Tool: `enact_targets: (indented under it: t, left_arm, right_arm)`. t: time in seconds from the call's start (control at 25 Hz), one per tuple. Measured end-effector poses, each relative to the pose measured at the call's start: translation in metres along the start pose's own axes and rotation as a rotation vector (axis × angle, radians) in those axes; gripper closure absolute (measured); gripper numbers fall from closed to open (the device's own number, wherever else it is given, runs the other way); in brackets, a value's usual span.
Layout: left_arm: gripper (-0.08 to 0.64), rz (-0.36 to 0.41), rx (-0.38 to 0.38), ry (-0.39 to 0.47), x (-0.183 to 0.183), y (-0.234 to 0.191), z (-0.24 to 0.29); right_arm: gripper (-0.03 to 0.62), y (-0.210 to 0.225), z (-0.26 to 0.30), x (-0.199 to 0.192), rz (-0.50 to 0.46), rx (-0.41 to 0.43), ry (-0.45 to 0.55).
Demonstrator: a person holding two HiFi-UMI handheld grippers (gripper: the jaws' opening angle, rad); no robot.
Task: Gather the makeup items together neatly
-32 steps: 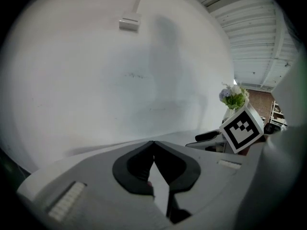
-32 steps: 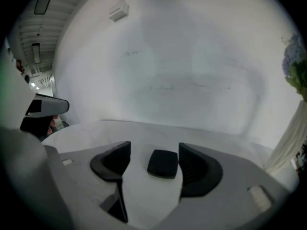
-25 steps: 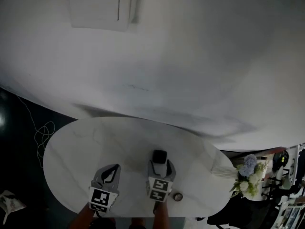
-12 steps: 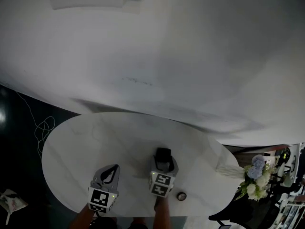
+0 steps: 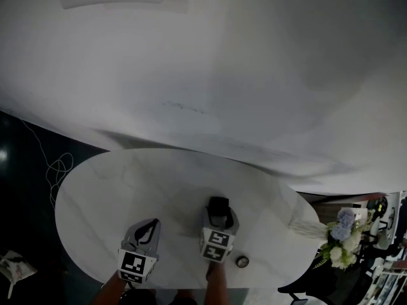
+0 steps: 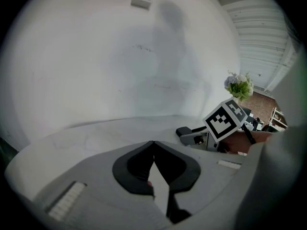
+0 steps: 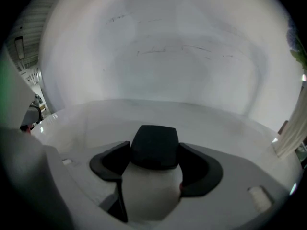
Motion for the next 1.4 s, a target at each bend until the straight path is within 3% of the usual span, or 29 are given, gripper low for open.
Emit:
enact_targets:
  t: [0.68,1.4]
  left_arm:
    - [0.549,0.016,-0.007,0.041,0.012,-0.002,-0.016]
    - [0.549,0.106,-0.097,0.192,0.067,-0.003,-0.079]
  right_arm:
    - [0.275,-0.012,-0.021,0.013,0.012,0.045,0.041]
    - [0.275,-0.054,-0.156,0.056,-0.014,-0.006,0.229]
Point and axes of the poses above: the fingertips, and each gripper's own axes: z forward along the fingers, y to its right, x out of its top, the point moved 5 cm from there along -z, backward along the fingers
